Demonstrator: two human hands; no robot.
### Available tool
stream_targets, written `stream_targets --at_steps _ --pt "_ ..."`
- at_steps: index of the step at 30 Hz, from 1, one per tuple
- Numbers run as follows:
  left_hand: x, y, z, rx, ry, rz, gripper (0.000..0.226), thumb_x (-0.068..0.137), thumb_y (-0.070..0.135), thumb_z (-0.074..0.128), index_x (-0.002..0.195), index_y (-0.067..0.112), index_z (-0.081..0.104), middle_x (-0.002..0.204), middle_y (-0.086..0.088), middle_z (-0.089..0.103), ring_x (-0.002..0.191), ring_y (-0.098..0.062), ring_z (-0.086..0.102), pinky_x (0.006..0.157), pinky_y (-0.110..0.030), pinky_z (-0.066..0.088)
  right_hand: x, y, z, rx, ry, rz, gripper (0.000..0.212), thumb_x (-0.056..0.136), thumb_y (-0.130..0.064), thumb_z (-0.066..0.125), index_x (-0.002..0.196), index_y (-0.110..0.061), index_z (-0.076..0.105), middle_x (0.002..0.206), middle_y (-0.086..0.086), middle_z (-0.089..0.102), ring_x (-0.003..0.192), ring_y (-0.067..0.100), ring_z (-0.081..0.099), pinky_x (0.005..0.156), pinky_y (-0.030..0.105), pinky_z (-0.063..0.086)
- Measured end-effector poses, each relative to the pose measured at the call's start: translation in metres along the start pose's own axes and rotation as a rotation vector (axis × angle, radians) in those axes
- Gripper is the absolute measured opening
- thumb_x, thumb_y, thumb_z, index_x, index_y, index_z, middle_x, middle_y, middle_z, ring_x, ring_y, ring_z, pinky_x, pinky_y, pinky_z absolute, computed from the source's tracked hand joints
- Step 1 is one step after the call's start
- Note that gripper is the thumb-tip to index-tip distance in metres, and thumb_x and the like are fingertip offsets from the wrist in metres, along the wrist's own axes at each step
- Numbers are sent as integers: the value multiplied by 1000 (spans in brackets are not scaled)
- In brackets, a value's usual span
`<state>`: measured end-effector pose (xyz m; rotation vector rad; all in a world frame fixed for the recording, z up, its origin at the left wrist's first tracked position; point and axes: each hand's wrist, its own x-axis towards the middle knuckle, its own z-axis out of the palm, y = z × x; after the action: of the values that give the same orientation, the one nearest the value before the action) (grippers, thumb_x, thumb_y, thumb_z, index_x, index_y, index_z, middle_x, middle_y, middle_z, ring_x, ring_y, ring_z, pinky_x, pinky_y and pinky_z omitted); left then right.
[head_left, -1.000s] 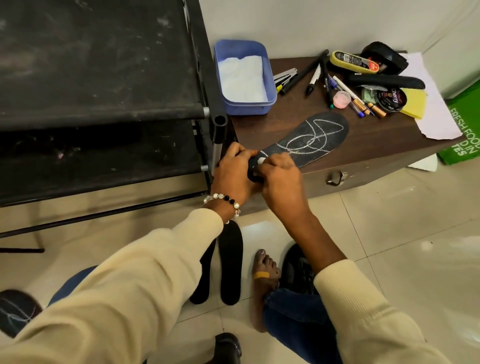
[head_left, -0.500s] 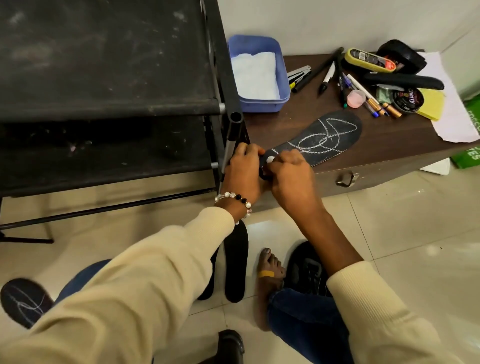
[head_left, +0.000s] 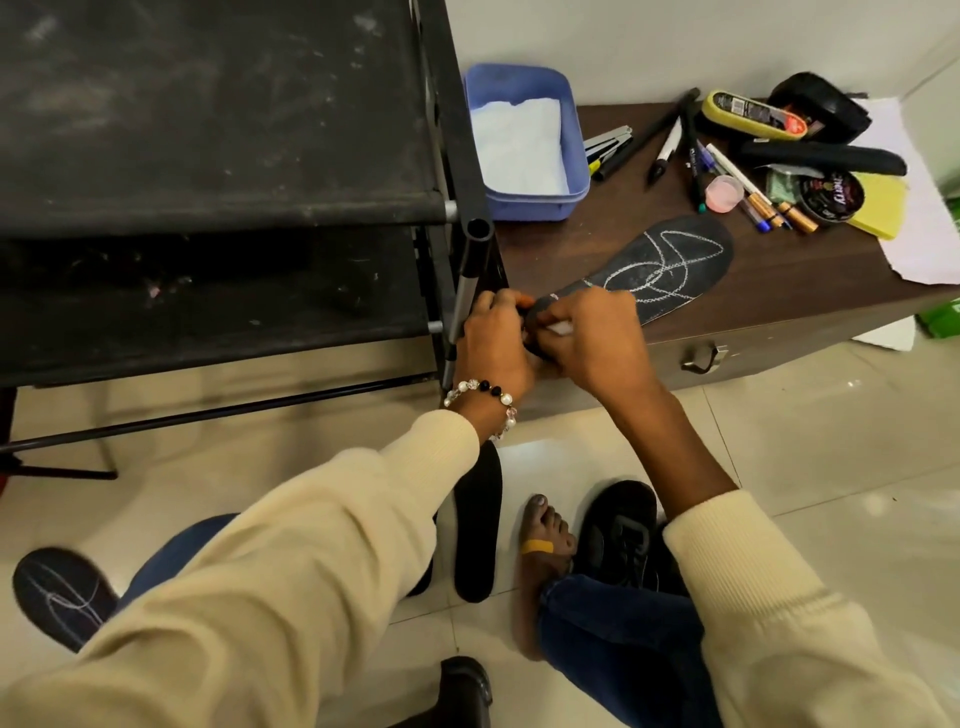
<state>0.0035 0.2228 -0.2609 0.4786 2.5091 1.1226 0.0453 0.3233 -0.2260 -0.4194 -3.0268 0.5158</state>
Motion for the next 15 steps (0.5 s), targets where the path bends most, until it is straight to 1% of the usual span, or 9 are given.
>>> stream_targets --at_steps 2,3,4,6,8,10,11,13,15 --pt "0 1 -2 23 -12 0 66 67 26 85 125 16 53 129 -5 49 112 -22 55 91 -35 50 7 -1 3 19 79 70 16 83 -25 65 92 -17 76 85 8 72 79 24 65 57 15 28" --pt "0 1 -3 37 -16 -2 68 68 26 85 126 15 52 129 -5 49 113 -23 54 92 -37 50 10 -3 5 -3 109 101 16 84 -24 65 89 -13 75 83 10 71 78 26 64 54 17 25" --pt "0 2 -3 43 -19 -8 68 69 27 84 127 15 52 130 -6 48 113 -25 54 93 -39 49 13 -5 7 -23 129 126 18 84 -24 64 87 -10 74 82 12 70 79 28 63 56 20 26" --pt "-1 3 -2 57 -11 -20 66 72 27 82 129 15 50 131 -6 47 114 -26 53 93 -40 49 14 -8 11 -18 139 155 19 85 -23 63 86 -7 72 84 14 69 81 29 62 64 27 36" --pt "-2 3 -3 67 -8 -20 62 75 27 80 129 16 50 132 -6 46 115 -25 52 92 -38 49 11 -8 8 14 109 156 18 84 -24 65 88 -9 73 85 13 69 82 29 63 67 29 41" --pt "-2 3 -3 40 -12 -22 63 72 28 81 127 18 51 131 -4 46 113 -22 53 90 -36 49 5 -6 -2 88 12 134 15 82 -26 68 86 -14 76 80 8 71 77 25 64 67 24 42" --pt "-2 4 -3 26 -12 -25 65 70 28 83 127 19 52 130 -3 47 112 -21 54 89 -35 49 2 -6 -8 138 -36 127 13 81 -25 70 86 -15 77 76 3 69 74 21 62 65 18 41" --pt "-2 5 -4 18 -14 -28 68 67 30 85 126 19 52 130 -2 47 111 -20 55 89 -35 50 -2 -6 -15 184 -86 129 12 78 -22 74 87 -15 78 72 -2 63 70 15 57 59 9 33" --pt "-3 6 -5 23 -25 -30 71 64 33 86 125 19 53 127 -1 48 110 -20 55 89 -36 51 2 -3 -13 182 -41 135 11 77 -21 73 85 -14 78 73 3 69 71 19 61 58 12 33"
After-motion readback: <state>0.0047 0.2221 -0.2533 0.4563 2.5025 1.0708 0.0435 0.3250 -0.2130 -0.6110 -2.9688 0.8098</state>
